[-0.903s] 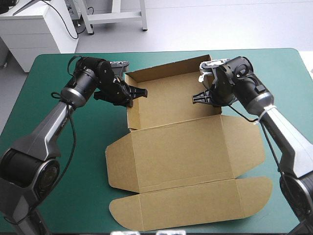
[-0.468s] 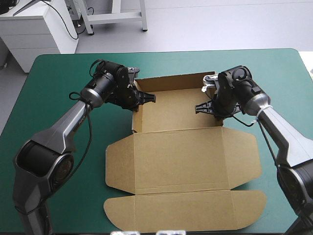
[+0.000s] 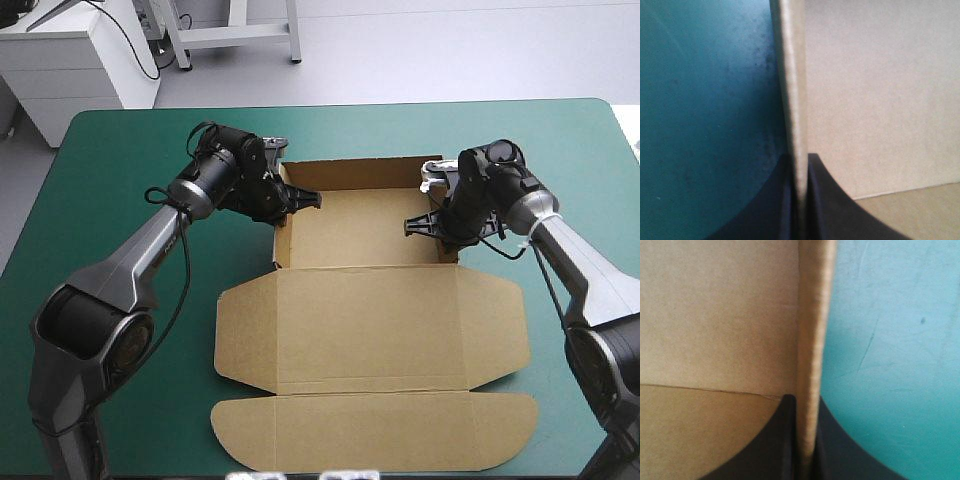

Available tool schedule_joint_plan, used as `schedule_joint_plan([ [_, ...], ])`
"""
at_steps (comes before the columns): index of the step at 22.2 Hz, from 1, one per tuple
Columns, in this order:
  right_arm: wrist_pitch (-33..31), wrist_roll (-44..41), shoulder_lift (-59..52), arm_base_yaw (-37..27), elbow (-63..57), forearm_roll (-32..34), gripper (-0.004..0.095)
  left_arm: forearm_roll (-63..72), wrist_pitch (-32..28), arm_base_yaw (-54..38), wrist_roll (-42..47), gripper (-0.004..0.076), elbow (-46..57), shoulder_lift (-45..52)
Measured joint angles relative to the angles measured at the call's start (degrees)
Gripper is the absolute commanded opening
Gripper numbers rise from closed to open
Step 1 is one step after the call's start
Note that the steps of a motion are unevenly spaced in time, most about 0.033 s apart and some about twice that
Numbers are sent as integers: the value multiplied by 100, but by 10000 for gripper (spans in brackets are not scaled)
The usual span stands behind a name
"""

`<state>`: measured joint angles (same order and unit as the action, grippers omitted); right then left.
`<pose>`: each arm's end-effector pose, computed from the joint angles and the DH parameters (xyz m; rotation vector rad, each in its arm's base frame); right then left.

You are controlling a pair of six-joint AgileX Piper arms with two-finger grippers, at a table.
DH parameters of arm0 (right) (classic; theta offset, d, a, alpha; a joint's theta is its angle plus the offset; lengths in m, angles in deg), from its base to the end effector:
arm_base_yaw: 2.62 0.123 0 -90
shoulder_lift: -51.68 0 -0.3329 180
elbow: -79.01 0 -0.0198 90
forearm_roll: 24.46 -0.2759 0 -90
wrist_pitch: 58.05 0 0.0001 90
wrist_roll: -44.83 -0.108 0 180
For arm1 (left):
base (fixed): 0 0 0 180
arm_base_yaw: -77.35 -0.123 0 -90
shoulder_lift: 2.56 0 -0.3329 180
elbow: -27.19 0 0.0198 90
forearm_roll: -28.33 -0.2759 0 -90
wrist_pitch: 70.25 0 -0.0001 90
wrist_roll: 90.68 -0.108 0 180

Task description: Fold the box

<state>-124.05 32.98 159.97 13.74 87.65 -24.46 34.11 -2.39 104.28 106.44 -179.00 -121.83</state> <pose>0.3900 0.1145 0.3077 -0.1140 2.8951 0.0889 0.4185 -0.2239 0.3167 0.2122 2.8462 -0.3118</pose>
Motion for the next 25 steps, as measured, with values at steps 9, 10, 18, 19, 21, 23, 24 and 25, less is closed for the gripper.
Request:
schedule_joint_plan([
  [9,62,82,119,-14,9,-273,597,80,204,43,-461,431,25,-57],
  [10,20,91,139,-7,4,-391,634,137,236,70,-474,436,27,-84],
  [18,17,95,181,7,599,-169,693,-262,298,70,-511,429,-436,-110],
  [19,10,65,181,7,801,-127,693,-415,298,70,-511,429,-637,-110],
  [21,-42,37,181,1,1202,-45,693,-762,298,70,-511,427,-1183,-110],
  [23,-274,34,181,-33,1545,-38,693,-983,298,70,-518,358,-1664,-110],
  [24,-379,23,181,-88,1683,-35,693,-1031,298,70,-518,307,-1856,-90],
  [25,-417,23,174,-123,1721,-35,692,-1030,298,70,-518,206,-1923,-58],
])
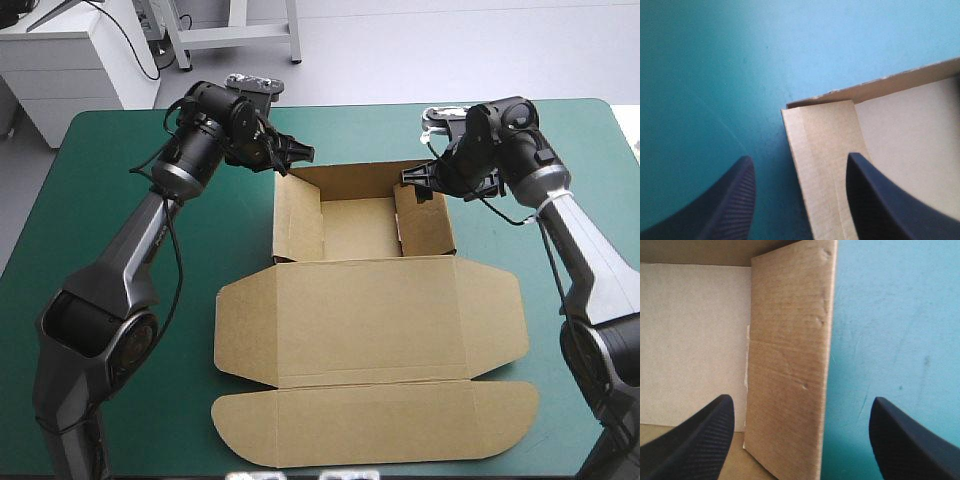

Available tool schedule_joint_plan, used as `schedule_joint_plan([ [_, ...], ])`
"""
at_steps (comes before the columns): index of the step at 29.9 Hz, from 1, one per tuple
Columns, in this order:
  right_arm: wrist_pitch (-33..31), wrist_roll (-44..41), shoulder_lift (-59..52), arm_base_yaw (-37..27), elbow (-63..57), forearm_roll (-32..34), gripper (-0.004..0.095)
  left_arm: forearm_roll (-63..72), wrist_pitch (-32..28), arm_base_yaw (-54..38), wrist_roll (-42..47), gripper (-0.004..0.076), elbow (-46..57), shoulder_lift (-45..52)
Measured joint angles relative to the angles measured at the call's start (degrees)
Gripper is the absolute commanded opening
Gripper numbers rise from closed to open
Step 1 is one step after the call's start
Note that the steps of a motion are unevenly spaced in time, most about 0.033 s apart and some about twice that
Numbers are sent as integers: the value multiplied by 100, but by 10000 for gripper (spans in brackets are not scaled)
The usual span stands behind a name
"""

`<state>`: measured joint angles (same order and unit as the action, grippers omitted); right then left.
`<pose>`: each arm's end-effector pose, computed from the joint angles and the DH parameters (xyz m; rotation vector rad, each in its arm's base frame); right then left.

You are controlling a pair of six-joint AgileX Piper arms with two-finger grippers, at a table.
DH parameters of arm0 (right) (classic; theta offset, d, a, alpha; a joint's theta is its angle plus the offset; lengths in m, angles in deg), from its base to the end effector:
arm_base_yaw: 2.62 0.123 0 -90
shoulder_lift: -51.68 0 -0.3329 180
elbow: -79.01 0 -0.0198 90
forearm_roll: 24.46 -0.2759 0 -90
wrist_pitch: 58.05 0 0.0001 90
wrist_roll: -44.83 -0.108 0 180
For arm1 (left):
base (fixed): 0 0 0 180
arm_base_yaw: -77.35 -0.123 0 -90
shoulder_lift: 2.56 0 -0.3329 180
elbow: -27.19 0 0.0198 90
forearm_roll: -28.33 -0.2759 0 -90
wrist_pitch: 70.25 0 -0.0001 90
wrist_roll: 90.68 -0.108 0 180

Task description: Fold the box

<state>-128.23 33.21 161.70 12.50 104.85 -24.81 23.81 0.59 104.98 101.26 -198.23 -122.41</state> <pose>0.4179 0.1136 0.3861 -0.0815 2.7024 0.1504 0.4357 -0.2190 0.4164 0.3498 2.5150 -0.1700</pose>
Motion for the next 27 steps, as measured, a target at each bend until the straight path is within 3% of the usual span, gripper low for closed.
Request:
schedule_joint_plan([
  [2,-53,-5,-57,-110,42,-20,691,69,4,0,0,41,-65,119],
  [3,-72,-5,-77,-143,47,-23,691,140,4,0,-14,-4,-65,172],
  [16,-9,105,-267,-186,-782,-149,691,-127,11,238,-146,-8,295,1934],
  [21,285,240,-267,-186,-1287,-292,678,-339,11,238,-146,-8,1502,2819],
  [27,657,431,-267,-186,-1804,-552,540,-412,-227,238,38,-8,3516,4032],
])
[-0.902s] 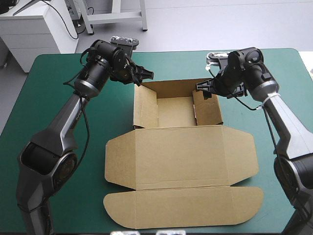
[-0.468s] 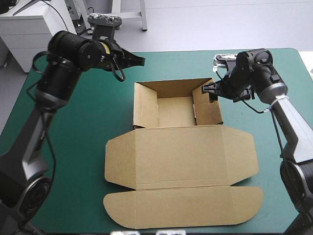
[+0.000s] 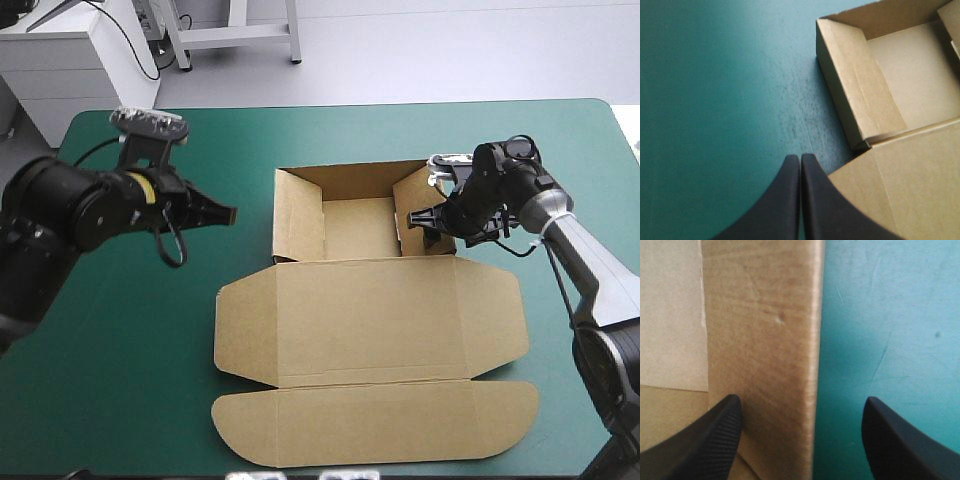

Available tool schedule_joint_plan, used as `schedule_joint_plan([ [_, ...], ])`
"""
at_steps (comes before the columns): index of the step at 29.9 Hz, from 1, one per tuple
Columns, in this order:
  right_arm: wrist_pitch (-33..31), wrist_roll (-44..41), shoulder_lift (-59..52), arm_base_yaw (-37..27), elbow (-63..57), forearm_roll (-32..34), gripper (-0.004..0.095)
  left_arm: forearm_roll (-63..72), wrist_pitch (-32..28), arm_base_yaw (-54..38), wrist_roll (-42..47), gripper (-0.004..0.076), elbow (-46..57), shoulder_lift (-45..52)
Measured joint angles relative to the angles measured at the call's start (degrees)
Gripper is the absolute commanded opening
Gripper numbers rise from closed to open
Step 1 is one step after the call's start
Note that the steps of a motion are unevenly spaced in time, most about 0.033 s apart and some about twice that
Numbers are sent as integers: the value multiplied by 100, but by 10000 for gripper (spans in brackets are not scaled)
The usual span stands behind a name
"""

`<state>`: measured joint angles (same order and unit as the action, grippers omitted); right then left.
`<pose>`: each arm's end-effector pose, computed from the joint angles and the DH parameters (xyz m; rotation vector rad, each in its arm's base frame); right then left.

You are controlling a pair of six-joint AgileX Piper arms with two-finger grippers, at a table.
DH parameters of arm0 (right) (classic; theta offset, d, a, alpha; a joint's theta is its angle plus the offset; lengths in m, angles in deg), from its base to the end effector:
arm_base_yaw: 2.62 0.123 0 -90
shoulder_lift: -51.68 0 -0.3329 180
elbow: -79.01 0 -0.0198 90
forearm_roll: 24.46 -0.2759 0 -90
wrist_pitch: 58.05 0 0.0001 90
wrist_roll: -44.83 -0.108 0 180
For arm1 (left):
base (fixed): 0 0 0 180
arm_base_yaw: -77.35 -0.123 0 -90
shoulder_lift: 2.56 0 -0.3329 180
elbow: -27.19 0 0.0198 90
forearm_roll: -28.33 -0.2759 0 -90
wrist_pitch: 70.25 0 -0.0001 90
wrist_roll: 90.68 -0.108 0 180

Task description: Fold the box

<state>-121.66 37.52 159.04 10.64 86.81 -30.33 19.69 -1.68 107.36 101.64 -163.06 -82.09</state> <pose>0.3929 0.1027 0.3115 -0.1028 2.8607 0.2144 0.2349 -0.1182 0.4874 0.3697 2.3681 -0.1525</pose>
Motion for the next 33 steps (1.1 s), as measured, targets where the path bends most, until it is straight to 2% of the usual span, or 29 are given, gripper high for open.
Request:
schedule_joint_plan([
  [6,310,128,0,0,-353,-202,370,-23,-1188,0,446,-8,2236,1421],
  [9,363,244,0,0,-418,-212,282,-18,-1599,0,481,-8,3258,2052],
  [15,379,449,0,0,-435,-195,35,-18,-2235,0,663,-8,5002,3386],
  [17,401,506,0,-3,-437,-183,-19,-18,-2319,0,681,-8,5440,3884],
  [21,489,564,5,-3,-406,-180,-18,-18,-2349,0,702,-8,6001,4792],
  [26,216,621,22,-54,265,50,-20,-18,-2343,0,709,-8,6311,5986],
  [33,-381,660,22,-836,1692,408,-20,-37,-2269,0,719,-8,6454,6968],
])
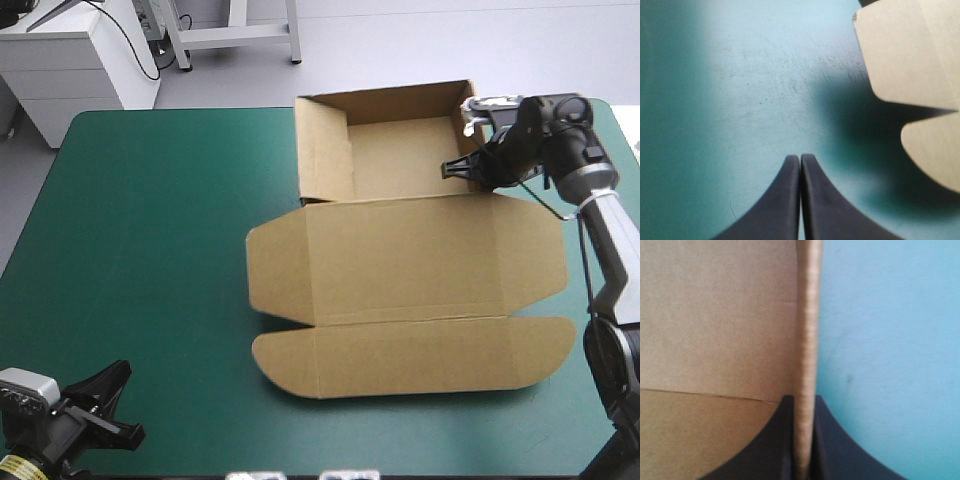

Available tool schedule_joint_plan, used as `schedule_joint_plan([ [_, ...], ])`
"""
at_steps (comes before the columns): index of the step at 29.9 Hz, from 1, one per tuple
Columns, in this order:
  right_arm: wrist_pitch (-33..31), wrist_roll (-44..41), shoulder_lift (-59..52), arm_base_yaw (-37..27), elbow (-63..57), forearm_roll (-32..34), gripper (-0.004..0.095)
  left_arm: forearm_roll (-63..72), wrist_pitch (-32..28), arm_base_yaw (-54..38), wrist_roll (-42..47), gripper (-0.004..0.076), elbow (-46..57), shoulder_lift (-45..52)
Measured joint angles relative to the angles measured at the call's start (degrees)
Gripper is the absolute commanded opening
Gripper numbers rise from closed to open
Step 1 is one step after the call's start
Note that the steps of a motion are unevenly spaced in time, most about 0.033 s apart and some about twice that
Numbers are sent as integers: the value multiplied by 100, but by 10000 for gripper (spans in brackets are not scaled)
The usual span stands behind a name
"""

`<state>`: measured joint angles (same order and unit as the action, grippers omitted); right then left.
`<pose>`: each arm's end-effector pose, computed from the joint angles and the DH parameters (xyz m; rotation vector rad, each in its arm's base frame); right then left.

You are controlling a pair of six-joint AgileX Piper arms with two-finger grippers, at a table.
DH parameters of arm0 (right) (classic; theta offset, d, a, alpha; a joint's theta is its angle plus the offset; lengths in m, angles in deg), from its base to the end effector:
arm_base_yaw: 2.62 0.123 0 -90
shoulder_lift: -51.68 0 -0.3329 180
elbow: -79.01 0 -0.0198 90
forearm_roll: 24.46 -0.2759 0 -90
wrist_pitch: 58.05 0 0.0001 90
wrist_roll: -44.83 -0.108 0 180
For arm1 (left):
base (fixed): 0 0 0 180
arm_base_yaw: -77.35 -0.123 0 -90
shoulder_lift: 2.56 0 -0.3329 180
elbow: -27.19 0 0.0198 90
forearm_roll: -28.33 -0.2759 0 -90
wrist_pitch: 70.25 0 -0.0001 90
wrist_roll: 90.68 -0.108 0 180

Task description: Fold the box

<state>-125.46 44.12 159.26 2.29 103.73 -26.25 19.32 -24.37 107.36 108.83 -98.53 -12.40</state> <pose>0.4235 0.0395 0.4005 -0.0905 2.6223 0.0761 0.0170 0.0042 0.2820 0.2061 1.9208 -0.3999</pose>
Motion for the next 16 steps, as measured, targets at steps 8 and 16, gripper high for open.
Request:
schedule_joint_plan([
  [8,-140,170,15,-1667,400,273,-19,-18,38,0,0,-8,6,130],
  [16,-75,176,531,-2672,411,299,-3,-48,38,0,0,-8,6,130],
])
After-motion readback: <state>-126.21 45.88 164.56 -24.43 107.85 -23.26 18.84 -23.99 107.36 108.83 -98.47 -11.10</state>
